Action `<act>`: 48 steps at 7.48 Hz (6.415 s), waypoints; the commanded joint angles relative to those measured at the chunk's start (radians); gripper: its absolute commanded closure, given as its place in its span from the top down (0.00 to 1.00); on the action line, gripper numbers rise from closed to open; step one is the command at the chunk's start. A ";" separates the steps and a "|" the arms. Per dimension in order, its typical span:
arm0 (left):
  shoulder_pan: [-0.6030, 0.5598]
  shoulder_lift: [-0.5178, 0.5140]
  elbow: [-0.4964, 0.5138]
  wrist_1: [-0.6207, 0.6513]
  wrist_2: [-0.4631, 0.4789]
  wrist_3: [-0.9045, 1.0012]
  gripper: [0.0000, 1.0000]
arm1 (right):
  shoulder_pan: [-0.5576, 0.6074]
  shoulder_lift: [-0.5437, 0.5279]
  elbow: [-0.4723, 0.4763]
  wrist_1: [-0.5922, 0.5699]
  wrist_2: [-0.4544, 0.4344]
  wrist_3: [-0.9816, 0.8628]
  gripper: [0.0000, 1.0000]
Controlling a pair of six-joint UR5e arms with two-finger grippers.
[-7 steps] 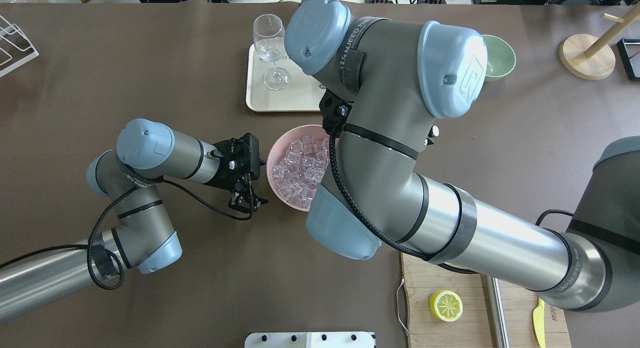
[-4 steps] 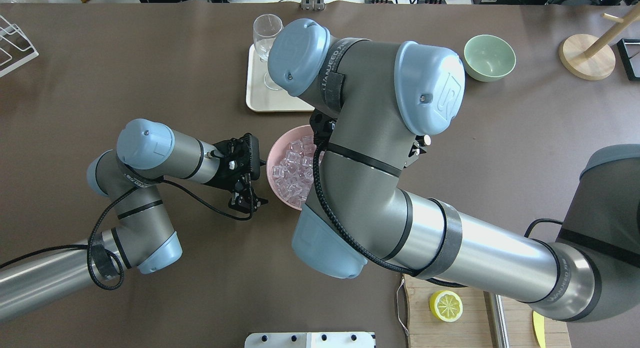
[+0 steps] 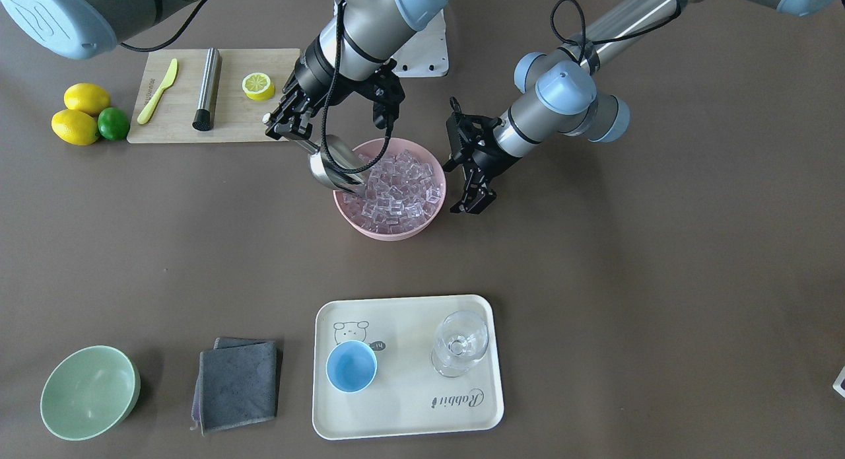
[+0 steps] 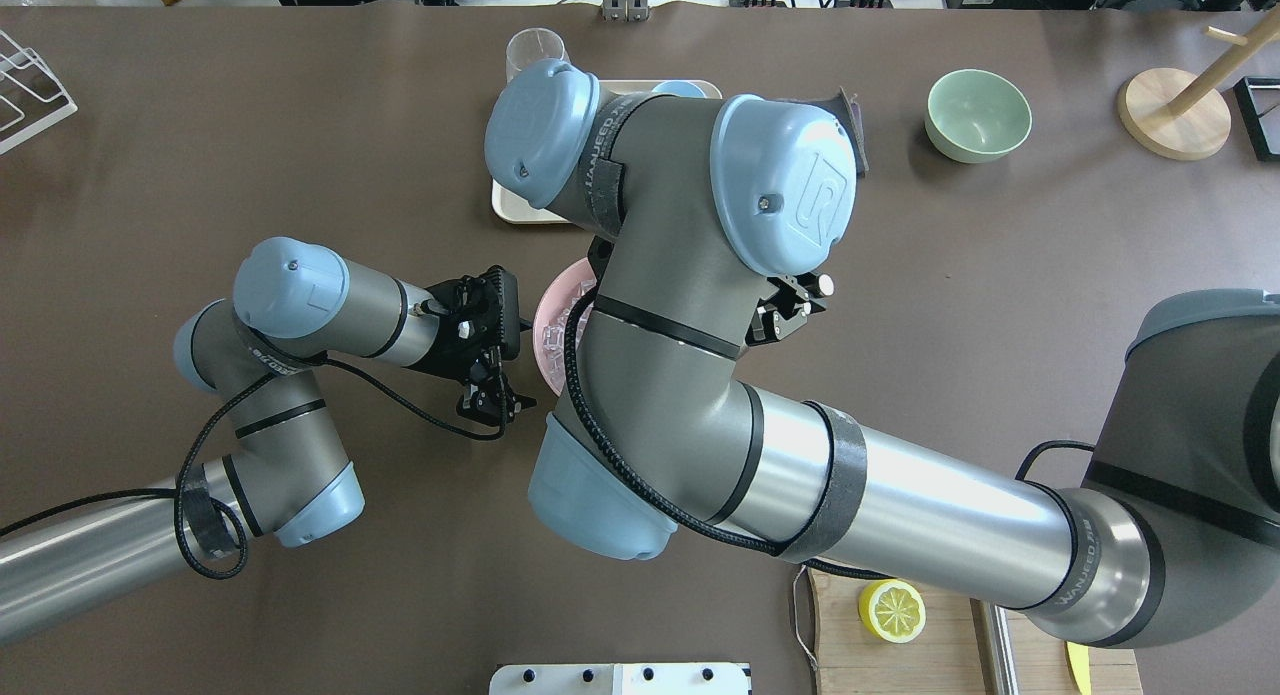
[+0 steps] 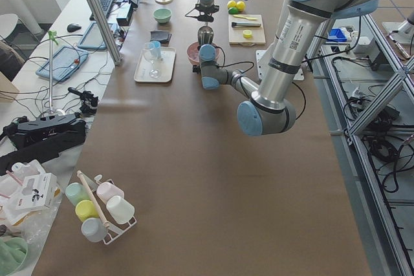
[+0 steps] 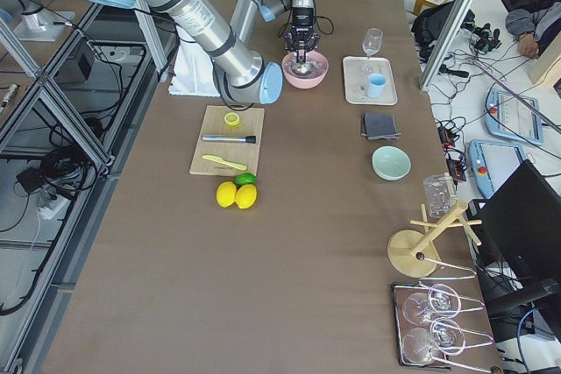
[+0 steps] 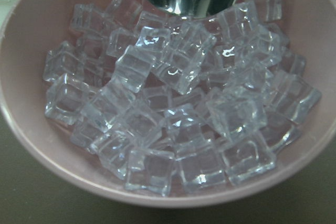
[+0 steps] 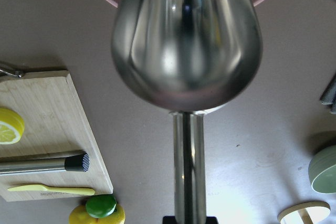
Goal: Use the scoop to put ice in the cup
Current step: 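Lower the scoop into the ice cubes with the right gripper, left gripper steadying the bowl, then scoop ice cubes and lift the scoop out of the pink bowl with the right gripper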
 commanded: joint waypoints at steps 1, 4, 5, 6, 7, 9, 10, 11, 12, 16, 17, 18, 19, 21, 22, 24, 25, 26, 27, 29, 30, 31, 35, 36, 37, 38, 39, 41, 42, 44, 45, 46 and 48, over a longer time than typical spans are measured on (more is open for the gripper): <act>0.000 0.000 0.000 0.000 -0.001 0.000 0.99 | -0.002 0.014 -0.046 0.015 -0.005 0.001 0.00; 0.000 0.000 0.000 0.000 -0.001 0.000 0.99 | -0.002 0.017 -0.078 0.055 -0.012 0.001 0.00; 0.000 0.000 -0.002 0.000 -0.001 0.000 0.99 | -0.002 0.017 -0.079 0.059 -0.020 0.001 0.00; 0.000 0.000 -0.002 0.000 -0.001 0.000 0.99 | -0.002 0.014 -0.079 0.064 -0.020 0.001 0.00; 0.000 0.000 -0.002 0.000 -0.001 0.000 0.99 | -0.002 0.008 -0.079 0.088 -0.022 0.001 0.00; 0.000 0.000 -0.002 0.000 -0.001 0.000 0.99 | -0.002 -0.006 -0.081 0.125 -0.022 0.003 0.00; 0.000 0.000 -0.003 0.000 -0.001 0.000 0.99 | -0.002 -0.007 -0.079 0.131 -0.022 0.003 0.00; 0.000 0.000 -0.002 0.000 -0.001 0.000 0.99 | -0.002 -0.016 -0.072 0.146 -0.022 0.003 0.00; 0.000 0.002 -0.003 0.000 -0.001 0.000 0.99 | -0.002 -0.032 -0.066 0.174 -0.022 0.003 0.00; 0.000 0.000 -0.003 0.000 -0.001 0.000 0.99 | -0.002 -0.173 0.078 0.284 -0.020 0.001 0.00; 0.000 0.000 -0.003 0.000 -0.001 0.000 0.99 | -0.002 -0.182 0.086 0.309 -0.019 0.001 0.00; 0.000 0.000 -0.003 0.000 -0.001 0.000 0.99 | -0.002 -0.194 0.089 0.334 -0.017 0.003 0.00; 0.005 -0.002 -0.003 0.000 -0.001 0.000 0.99 | -0.002 -0.226 0.085 0.399 -0.009 0.004 0.00; 0.006 0.002 -0.008 0.000 -0.001 0.000 0.99 | -0.002 -0.271 0.089 0.495 0.009 0.001 0.00; 0.006 0.002 -0.008 0.000 -0.001 0.000 0.99 | -0.002 -0.300 0.103 0.534 0.021 -0.008 0.00; 0.005 0.003 -0.009 0.000 -0.001 0.002 0.99 | 0.000 -0.352 0.106 0.623 0.046 -0.043 0.00; 0.005 0.003 -0.009 -0.001 -0.001 0.002 0.99 | 0.003 -0.352 0.106 0.627 0.061 -0.054 0.00; 0.005 0.003 -0.009 0.000 -0.001 0.002 0.99 | 0.029 -0.355 0.102 0.648 0.084 -0.074 0.00; 0.005 0.003 -0.009 -0.001 -0.001 0.002 0.99 | 0.062 -0.371 0.097 0.680 0.139 -0.104 0.00; 0.005 0.005 -0.011 -0.001 -0.001 0.003 0.99 | 0.102 -0.382 0.099 0.687 0.203 -0.128 0.00; 0.005 0.005 -0.011 -0.002 -0.001 0.003 0.99 | 0.106 -0.385 0.099 0.687 0.211 -0.128 0.00; 0.005 0.005 -0.011 -0.002 -0.002 0.003 0.99 | 0.106 -0.398 0.095 0.714 0.211 -0.126 0.00; 0.005 0.006 -0.011 -0.002 -0.002 0.005 0.99 | 0.106 -0.437 0.079 0.815 0.292 -0.094 0.00; 0.005 0.006 -0.011 -0.002 -0.001 0.005 0.99 | 0.113 -0.440 0.082 0.817 0.322 -0.097 0.00; 0.005 0.006 -0.011 -0.002 -0.002 0.005 0.99 | 0.139 -0.441 0.083 0.817 0.351 -0.106 0.00; 0.005 0.006 -0.011 -0.002 -0.002 0.005 0.99 | 0.164 -0.441 0.086 0.815 0.403 -0.123 0.00; 0.005 0.006 -0.011 -0.002 -0.001 0.005 0.99 | 0.182 -0.441 0.091 0.815 0.434 -0.129 0.00; 0.005 0.008 -0.011 -0.002 -0.002 0.005 0.99 | 0.188 -0.438 0.092 0.817 0.451 -0.126 0.00; 0.005 0.009 -0.011 -0.009 -0.002 0.005 0.99 | 0.188 -0.440 0.092 0.819 0.452 -0.126 0.00; 0.005 0.009 -0.011 -0.009 -0.002 0.005 0.99 | 0.198 -0.454 0.094 0.852 0.519 -0.117 0.00; 0.005 0.009 -0.011 -0.009 -0.002 0.005 0.99 | 0.204 -0.461 0.098 0.852 0.521 -0.117 0.00; 0.005 0.009 -0.011 -0.009 -0.002 0.005 0.99 | 0.228 -0.464 0.099 0.852 0.541 -0.106 0.00; 0.002 0.009 -0.011 -0.009 -0.002 0.006 0.99 | 0.309 -0.489 0.105 0.839 0.595 -0.073 0.00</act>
